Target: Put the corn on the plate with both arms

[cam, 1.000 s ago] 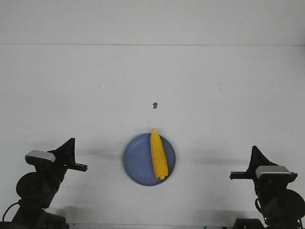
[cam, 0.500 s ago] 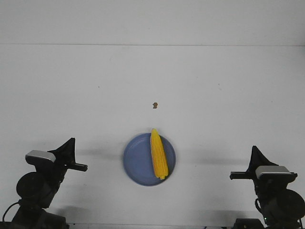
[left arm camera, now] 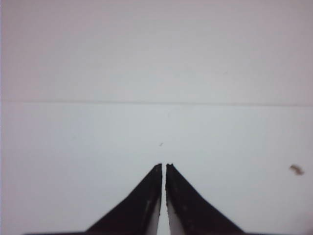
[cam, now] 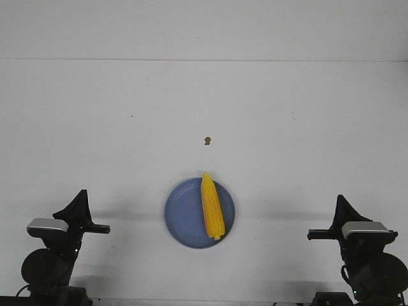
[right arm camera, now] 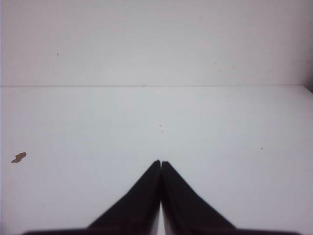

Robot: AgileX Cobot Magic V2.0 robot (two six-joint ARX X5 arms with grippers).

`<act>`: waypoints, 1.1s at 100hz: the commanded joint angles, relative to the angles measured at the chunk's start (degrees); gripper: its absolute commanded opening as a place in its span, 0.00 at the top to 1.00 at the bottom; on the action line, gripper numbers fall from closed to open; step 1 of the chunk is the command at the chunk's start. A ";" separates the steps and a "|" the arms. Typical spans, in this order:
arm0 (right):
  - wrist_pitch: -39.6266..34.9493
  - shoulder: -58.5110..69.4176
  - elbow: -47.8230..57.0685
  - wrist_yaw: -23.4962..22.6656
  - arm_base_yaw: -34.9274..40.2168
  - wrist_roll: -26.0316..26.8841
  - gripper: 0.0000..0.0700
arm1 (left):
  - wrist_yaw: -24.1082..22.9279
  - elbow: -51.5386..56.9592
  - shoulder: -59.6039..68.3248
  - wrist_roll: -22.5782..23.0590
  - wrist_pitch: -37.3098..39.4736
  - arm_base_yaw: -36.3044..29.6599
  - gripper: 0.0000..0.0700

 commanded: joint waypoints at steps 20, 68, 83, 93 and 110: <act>0.55 0.20 0.26 0.20 -0.02 0.20 1.00 | -0.24 -6.14 -4.92 -0.07 2.36 1.79 0.98; 0.55 0.20 0.26 0.20 -0.02 0.20 1.00 | -0.24 -12.09 -4.92 -1.25 9.99 1.77 0.98; 0.55 0.20 0.26 0.17 -0.02 0.20 1.00 | -0.24 -12.09 -4.90 -1.25 9.92 1.77 0.98; 0.55 0.20 0.24 0.20 -0.02 0.20 1.00 | -0.24 -12.09 -4.90 -1.25 9.90 1.77 0.98; 0.57 0.20 0.26 0.20 -0.02 0.20 1.00 | -0.24 -12.09 -4.90 -1.25 9.90 1.77 0.98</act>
